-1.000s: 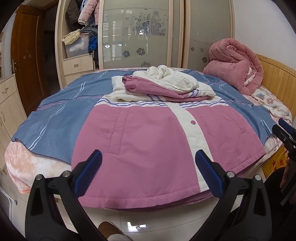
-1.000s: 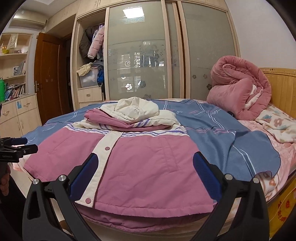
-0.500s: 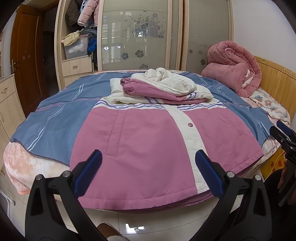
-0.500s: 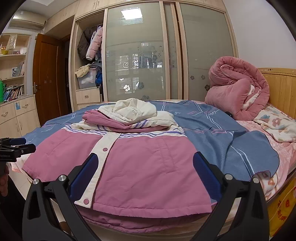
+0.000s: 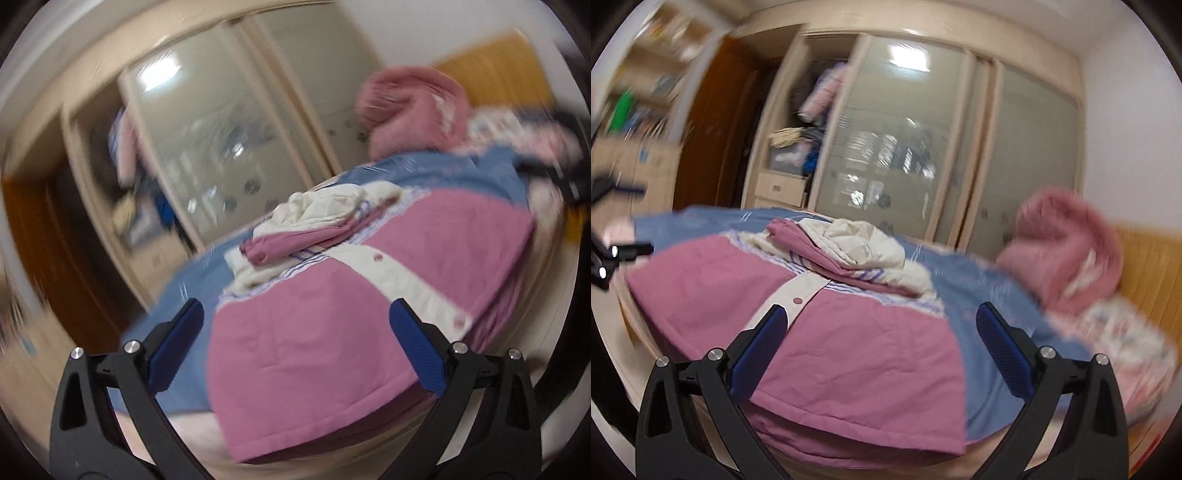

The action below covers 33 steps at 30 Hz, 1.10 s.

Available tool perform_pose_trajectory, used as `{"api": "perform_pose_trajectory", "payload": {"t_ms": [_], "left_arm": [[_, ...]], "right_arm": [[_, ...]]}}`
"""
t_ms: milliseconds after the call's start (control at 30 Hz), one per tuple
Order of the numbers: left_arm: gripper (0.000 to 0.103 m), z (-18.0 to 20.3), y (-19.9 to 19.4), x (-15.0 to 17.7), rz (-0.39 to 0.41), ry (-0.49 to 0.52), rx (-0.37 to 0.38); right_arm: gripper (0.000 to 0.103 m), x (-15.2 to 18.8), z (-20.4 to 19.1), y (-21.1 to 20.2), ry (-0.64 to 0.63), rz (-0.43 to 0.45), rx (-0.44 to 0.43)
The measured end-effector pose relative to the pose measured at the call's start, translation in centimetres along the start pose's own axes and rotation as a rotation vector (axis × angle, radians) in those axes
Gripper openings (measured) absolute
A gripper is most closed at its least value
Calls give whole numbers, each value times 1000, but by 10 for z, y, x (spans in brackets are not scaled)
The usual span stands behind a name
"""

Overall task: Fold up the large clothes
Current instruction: 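Grasp the pink jacket hem with both tools and lift it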

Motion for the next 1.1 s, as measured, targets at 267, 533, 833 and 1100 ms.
{"api": "perform_pose_trajectory", "payload": {"t_ms": [267,533,833,1100], "left_arm": [[101,44,3,60,-75,343,-9],[101,80,7,87,-88,508,18],[101,84,14,82,-80,512,30],[101,89,13,85,-86,525,33]], "right_arm": [[102,73,-73,-9,-643,8,102],[102,182,-116,16,-1037,-13,104],[102,195,-104,58,-1059,-42,214],[102,144,-89,45,-926,81,303]]}}
Point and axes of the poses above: each gripper's, at about its wrist camera, not at the fingertips, and y roughly the way its jaws point, z to its right, x to its underside, the point moved 7 cm from there along y, roughly the way its jaws point
